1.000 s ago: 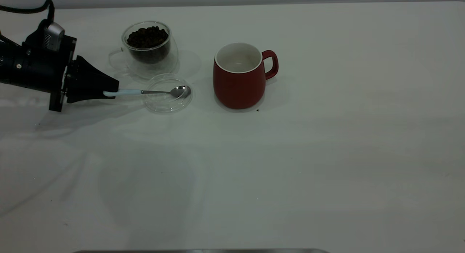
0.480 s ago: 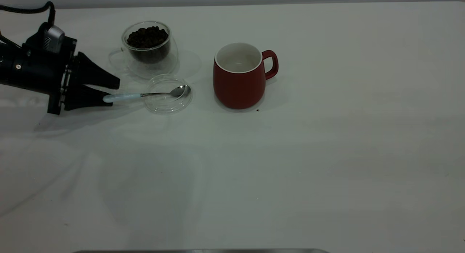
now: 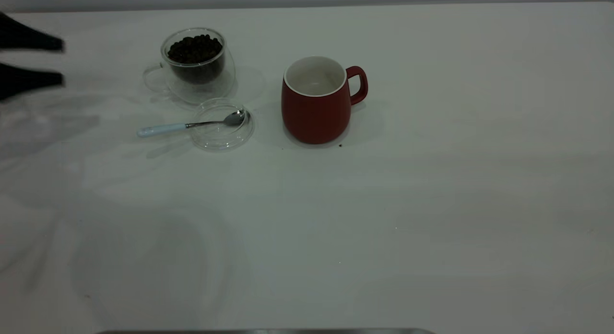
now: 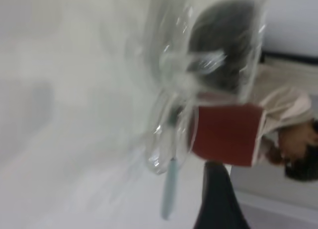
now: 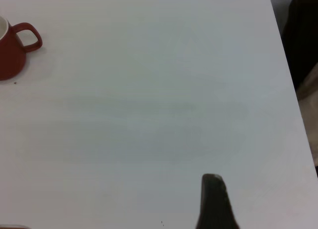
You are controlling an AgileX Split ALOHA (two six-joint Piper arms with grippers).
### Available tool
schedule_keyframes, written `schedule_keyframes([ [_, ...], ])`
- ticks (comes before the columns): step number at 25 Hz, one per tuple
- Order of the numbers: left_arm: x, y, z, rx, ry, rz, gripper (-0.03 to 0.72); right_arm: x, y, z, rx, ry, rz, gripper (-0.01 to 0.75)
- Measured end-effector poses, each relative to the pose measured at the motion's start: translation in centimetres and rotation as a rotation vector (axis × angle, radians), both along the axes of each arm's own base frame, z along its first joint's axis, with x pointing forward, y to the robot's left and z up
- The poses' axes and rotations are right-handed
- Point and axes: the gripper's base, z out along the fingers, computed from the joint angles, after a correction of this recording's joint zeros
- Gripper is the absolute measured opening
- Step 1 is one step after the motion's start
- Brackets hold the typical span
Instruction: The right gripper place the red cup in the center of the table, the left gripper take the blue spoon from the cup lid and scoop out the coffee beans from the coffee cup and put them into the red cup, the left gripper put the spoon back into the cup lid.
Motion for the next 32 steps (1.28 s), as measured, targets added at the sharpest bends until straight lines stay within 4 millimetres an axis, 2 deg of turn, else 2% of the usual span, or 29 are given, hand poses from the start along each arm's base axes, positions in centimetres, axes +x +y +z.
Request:
schedule_keyframes([
  [2,0.3,0.7,3.2,0.034,-0.056,0.016,0.546,0.0,0.0,0.0,0.0,0.0,0.0,0.532],
  [4,0.6,1.0,8.0,0.085,-0.157,0.024,0.546,0.0,0.0,0.0,0.0,0.0,0.0,0.532],
  [6,0.5,0.9,13.4,0.132,-0.259,0.032,0.546,0.0,0.0,0.0,0.0,0.0,0.0,0.532],
  [7,0.1,0.7,17.3,0.169,-0.327,0.036,0.546,0.0,0.0,0.0,0.0,0.0,0.0,0.532],
  [8,-0.3,0.5,20.0,0.201,-0.371,0.032,0.546,0.0,0.0,0.0,0.0,0.0,0.0,0.532],
  [11,-3.4,-0.5,28.4,0.431,-0.42,-0.021,0.516,0.0,0.0,0.0,0.0,0.0,0.0,0.532],
  [14,-7.6,-1.8,33.3,0.744,-0.332,-0.046,0.45,0.0,0.0,0.0,0.0,0.0,0.0,0.532],
  [17,-10.1,-4.2,35.8,0.893,-0.311,-0.059,0.39,0.0,0.0,0.0,0.0,0.0,0.0,0.532],
  [18,-10.8,-5.6,36.4,0.93,-0.33,-0.094,0.375,0.0,0.0,0.0,0.0,0.0,0.0,0.532],
  [21,-13.0,-9.1,37.2,0.989,-0.39,-0.193,0.348,0.0,0.0,0.0,0.0,0.0,0.0,0.532],
  [22,-13.9,-10.2,36.9,1.008,-0.398,-0.238,0.343,0.0,0.0,0.0,0.0,0.0,0.0,0.532],
  [24,-15.7,-11.3,36.5,1.055,-0.403,-0.284,0.341,0.0,0.0,0.0,0.0,0.0,0.0,0.532],
  [29,-20.6,-11.2,33.4,1.11,-0.246,-0.245,0.342,0.0,0.0,0.0,0.0,0.0,0.0,0.532],
  [32,-23.9,-11.3,30.4,1.118,-0.145,-0.227,0.342,0.0,0.0,0.0,0.0,0.0,0.0,0.532],
])
